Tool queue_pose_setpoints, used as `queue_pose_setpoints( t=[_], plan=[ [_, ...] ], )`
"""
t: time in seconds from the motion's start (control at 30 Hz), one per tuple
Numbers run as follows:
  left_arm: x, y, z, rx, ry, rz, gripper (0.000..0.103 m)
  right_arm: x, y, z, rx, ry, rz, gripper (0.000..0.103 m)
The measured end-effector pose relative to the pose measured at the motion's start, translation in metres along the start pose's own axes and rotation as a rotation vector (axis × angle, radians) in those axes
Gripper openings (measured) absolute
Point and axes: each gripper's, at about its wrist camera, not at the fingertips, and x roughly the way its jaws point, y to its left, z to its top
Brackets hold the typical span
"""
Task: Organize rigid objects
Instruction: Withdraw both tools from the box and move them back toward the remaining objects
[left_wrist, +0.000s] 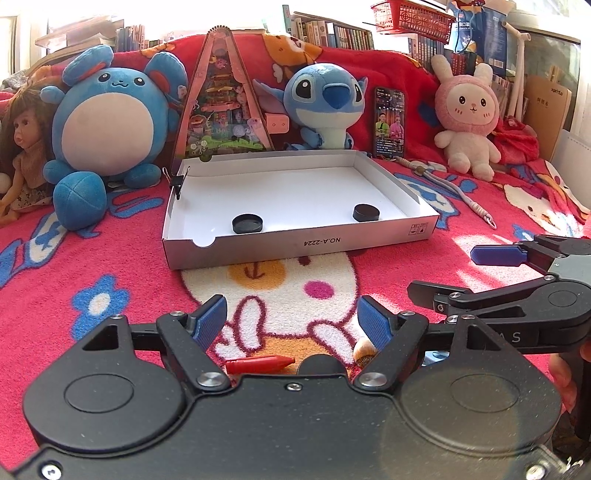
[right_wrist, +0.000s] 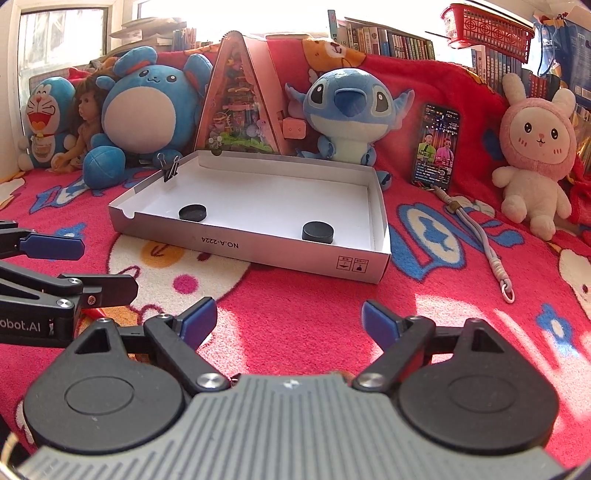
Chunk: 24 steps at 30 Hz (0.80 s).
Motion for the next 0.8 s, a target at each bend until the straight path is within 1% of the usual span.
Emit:
queue_pose_setpoints(
  t=[0.13, 0.3, 0.57, 0.8],
  plan=[
    [-0.003, -0.001, -0.007, 0.005, 0.005, 0.006, 0.077, -0.004, -0.001, -0.006, 0.011, 0.001, 0.007, 0.092],
    [-0.007, 0.000, -0.015, 0.004, 0.007, 0.009, 0.077, -0.010, -0.001, -0.014, -0.014, -0.001, -0.006, 0.092],
    [-0.012, 0.001, -0.023, 0.005, 0.014, 0.021, 0.076, -0.013, -0.001, -0.024, -0.022, 0.018, -0.014, 0.092],
    [-0.016, 0.011, -0.027, -0.043, 0.011, 0.051, 0.076, -0.020, -0.004, -0.025, -0.024, 0.004, -0.016, 0.092]
  ],
)
